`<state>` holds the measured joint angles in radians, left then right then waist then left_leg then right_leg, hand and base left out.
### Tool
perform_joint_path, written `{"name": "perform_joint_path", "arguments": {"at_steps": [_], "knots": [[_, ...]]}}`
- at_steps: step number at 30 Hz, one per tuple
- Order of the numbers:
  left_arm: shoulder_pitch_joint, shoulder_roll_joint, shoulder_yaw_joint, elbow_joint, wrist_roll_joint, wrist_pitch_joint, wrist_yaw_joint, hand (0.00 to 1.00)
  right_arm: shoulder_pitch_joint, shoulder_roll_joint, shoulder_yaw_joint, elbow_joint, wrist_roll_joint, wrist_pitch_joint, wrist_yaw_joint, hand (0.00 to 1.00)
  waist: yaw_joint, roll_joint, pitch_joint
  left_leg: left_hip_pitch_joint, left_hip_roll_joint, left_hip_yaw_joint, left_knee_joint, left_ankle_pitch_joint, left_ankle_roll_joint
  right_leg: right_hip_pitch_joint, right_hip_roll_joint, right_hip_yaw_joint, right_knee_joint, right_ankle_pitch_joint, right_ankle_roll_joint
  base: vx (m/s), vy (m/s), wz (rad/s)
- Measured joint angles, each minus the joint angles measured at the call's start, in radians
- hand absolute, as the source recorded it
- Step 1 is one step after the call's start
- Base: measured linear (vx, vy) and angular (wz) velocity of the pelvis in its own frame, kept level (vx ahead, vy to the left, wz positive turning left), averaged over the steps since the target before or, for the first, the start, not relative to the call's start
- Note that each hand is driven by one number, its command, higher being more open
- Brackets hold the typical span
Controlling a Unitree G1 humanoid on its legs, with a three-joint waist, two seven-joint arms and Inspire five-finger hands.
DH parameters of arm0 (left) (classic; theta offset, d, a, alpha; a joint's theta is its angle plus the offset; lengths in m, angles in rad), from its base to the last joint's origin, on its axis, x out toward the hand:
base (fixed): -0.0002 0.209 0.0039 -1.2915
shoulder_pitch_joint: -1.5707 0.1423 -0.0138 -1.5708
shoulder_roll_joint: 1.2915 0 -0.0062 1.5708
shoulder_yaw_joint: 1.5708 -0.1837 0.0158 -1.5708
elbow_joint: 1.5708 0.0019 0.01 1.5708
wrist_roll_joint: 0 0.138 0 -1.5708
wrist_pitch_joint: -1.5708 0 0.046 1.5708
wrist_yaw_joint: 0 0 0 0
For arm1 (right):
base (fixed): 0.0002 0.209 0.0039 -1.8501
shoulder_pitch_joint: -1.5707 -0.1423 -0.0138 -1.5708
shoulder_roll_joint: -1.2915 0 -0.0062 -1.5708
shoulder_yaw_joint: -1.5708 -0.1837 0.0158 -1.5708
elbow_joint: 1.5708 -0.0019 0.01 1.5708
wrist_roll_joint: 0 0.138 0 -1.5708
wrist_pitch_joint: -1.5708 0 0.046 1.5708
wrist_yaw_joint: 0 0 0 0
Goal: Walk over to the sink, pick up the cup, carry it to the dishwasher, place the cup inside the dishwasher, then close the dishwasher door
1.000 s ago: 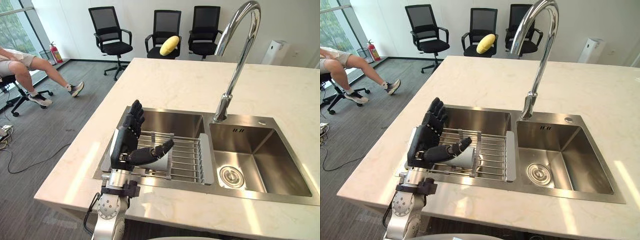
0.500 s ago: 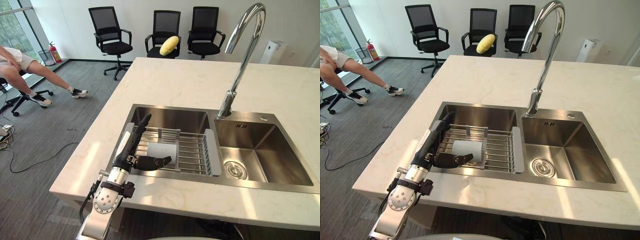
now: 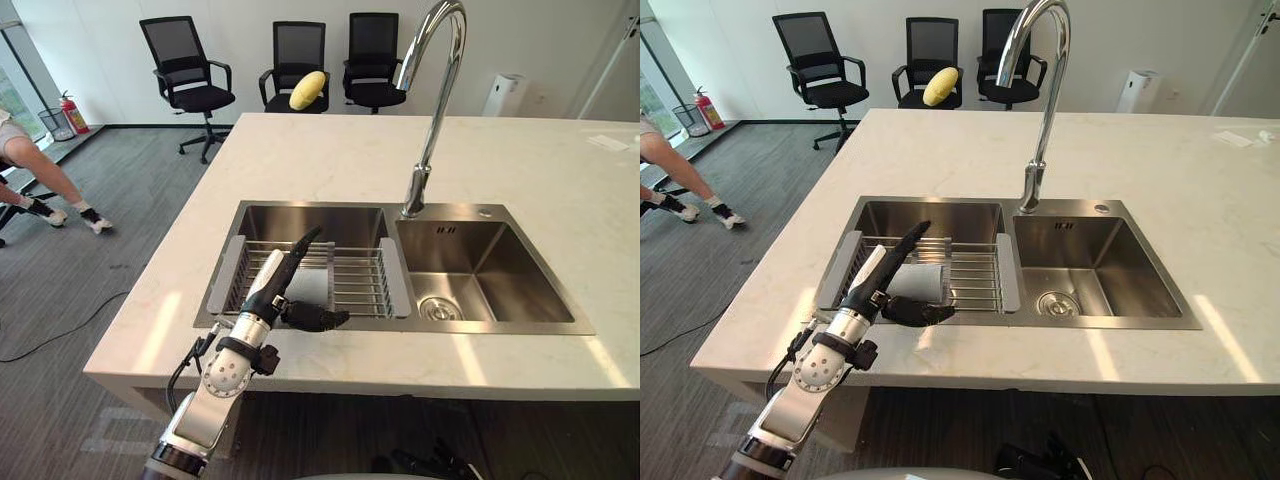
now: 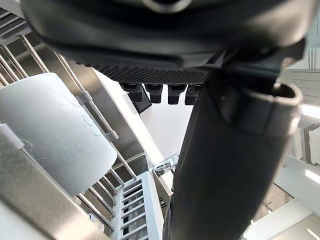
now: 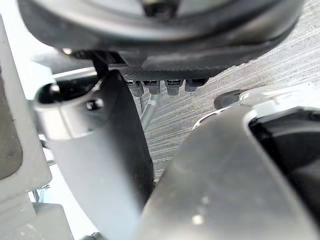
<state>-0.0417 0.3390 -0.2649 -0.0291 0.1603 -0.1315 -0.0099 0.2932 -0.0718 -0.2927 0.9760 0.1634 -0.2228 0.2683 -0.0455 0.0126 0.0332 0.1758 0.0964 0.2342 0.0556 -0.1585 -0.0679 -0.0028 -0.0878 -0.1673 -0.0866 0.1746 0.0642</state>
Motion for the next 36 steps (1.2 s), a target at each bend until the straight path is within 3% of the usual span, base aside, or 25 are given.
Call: {"name": "perform_joint_path", "arguments": {"at_steps": [10, 22, 36], "knots": [[-0.124, 0.112, 0.0, 0.099, 0.015, 0.072, 0.018, 1.0, -0.05, -0.007, 0.0, 0.013, 0.0, 0.023, 0.014, 1.0, -0.008, 0.003, 0.014, 0.012, -0.013, -0.008, -0.019, 0.008, 0.005, 0.003, -0.006, -0.002, 0.001, 0.004, -0.002, 0.03, 0.012, 0.01], [-0.18, 0.14, 0.0, 0.234, 0.117, 0.077, 0.031, 1.0, -0.021, -0.02, 0.021, 0.013, 0.0, 0.029, 0.018, 1.0, -0.028, 0.004, 0.019, 0.01, -0.007, -0.006, -0.019, 0.007, 0.005, 0.001, -0.002, 0.003, 0.0, -0.002, -0.01, -0.05, -0.022, -0.01], [-0.275, 0.258, -0.088, 0.237, 0.279, 0.075, -0.032, 1.0, -0.032, -0.028, 0.024, 0.011, 0.0, 0.036, 0.039, 1.0, -0.049, 0.009, 0.023, 0.024, -0.012, -0.001, -0.04, 0.009, 0.005, 0.001, 0.0, 0.007, 0.001, 0.001, -0.003, -0.01, -0.002, 0.0]]}}
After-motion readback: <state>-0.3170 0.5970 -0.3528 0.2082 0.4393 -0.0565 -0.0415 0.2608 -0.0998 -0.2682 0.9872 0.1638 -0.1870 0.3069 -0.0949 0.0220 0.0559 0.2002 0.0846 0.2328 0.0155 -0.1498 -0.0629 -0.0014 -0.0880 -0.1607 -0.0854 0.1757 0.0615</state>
